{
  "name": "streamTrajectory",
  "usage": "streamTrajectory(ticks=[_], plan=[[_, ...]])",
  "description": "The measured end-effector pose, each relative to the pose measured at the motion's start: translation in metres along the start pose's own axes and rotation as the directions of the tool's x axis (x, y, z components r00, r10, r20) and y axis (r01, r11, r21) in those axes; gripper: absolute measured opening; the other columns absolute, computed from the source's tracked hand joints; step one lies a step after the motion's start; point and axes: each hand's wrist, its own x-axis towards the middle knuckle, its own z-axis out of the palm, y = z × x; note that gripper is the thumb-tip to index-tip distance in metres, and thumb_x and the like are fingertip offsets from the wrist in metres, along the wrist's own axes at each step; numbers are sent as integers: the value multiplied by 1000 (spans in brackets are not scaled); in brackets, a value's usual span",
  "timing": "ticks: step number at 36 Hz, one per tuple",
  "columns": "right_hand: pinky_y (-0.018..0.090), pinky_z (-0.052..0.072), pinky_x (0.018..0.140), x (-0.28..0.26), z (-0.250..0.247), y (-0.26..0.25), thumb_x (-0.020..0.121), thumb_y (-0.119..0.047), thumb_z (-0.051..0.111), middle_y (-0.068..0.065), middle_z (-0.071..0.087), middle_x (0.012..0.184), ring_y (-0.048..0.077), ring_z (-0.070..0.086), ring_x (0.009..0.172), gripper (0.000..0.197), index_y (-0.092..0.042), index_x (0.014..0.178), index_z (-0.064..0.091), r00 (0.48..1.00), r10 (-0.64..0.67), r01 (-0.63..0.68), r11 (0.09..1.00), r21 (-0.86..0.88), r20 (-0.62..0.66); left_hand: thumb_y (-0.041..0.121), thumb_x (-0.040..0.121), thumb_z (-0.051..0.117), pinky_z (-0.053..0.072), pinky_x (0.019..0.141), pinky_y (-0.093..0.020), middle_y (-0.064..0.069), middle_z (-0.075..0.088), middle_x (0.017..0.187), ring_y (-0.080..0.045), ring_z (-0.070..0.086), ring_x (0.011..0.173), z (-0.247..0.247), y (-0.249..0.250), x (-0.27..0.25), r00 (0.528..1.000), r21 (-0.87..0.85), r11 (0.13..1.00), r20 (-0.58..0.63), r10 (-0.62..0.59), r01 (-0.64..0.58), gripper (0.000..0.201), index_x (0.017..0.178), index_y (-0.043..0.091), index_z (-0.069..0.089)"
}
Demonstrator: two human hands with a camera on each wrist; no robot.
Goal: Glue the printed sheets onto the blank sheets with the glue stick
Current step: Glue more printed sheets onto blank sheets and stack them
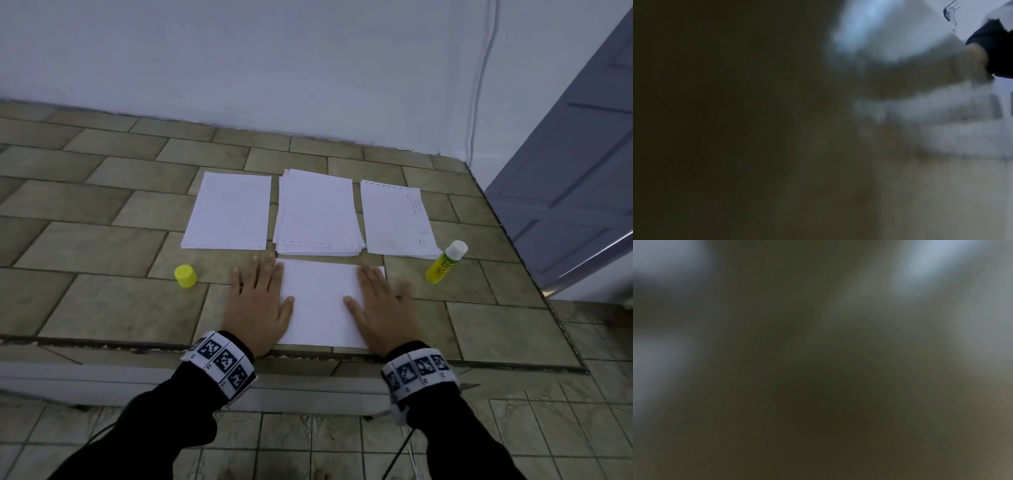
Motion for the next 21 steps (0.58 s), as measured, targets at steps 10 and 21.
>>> streamTrajectory(ticks=[10, 21], plan=[[41, 23, 116, -1, -44, 22, 97, -51, 29, 2, 34, 152, 24, 29, 142, 65, -11, 149, 27, 997, 74, -76, 913, 401, 21, 49, 94, 15, 22, 113, -63, -15, 29, 157, -39, 25, 145, 1, -1, 0, 1000, 10, 1000, 22, 5, -5, 74, 149, 4, 34], [44, 37, 106, 33, -61, -4, 99, -20, 44, 15, 39, 145, 30, 42, 129, 54, -6, 147, 23, 977, 26, -34, 999, 32, 212, 69, 88, -13, 7, 118, -59, -14, 14, 162, -36, 10, 149, 2, -1, 0, 997, 19, 1000, 76, -8, 6, 97, 154, 5, 20]])
